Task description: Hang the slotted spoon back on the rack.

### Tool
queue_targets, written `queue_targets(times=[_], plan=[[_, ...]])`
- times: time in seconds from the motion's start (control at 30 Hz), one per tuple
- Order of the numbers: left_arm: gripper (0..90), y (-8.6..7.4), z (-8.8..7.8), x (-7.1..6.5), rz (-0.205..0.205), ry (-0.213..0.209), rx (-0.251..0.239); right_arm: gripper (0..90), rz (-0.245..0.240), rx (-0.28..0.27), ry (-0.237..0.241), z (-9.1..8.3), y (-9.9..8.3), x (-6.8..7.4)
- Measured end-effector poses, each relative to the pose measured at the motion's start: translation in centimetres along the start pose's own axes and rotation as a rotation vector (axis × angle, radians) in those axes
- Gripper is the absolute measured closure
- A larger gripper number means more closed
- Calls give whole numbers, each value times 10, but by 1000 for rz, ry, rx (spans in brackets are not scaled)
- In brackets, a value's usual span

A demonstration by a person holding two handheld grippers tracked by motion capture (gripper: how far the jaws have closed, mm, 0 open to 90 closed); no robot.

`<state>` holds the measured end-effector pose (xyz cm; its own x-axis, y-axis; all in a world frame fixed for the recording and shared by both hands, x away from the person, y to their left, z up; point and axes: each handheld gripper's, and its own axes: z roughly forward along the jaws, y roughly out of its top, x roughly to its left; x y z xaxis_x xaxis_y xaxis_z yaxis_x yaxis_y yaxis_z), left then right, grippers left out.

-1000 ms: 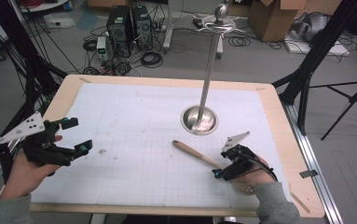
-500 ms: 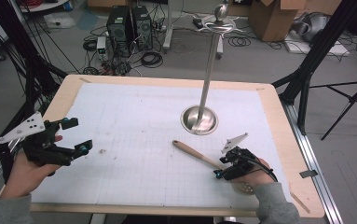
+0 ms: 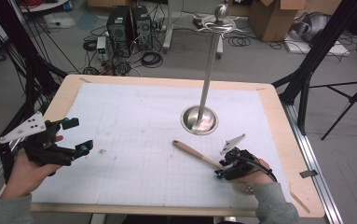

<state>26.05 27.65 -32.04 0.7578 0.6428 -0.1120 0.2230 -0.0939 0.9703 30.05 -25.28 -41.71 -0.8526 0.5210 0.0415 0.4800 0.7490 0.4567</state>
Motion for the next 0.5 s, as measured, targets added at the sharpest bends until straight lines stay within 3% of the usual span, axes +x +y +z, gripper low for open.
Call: queue_targets(times=[0.37,0.5], plan=[[21,0,0,0,2,1,0,764,11,18,-18,-2,0,1],[21,0,-1,0,2,1,-1,773,31,19,-19,-2,0,0]])
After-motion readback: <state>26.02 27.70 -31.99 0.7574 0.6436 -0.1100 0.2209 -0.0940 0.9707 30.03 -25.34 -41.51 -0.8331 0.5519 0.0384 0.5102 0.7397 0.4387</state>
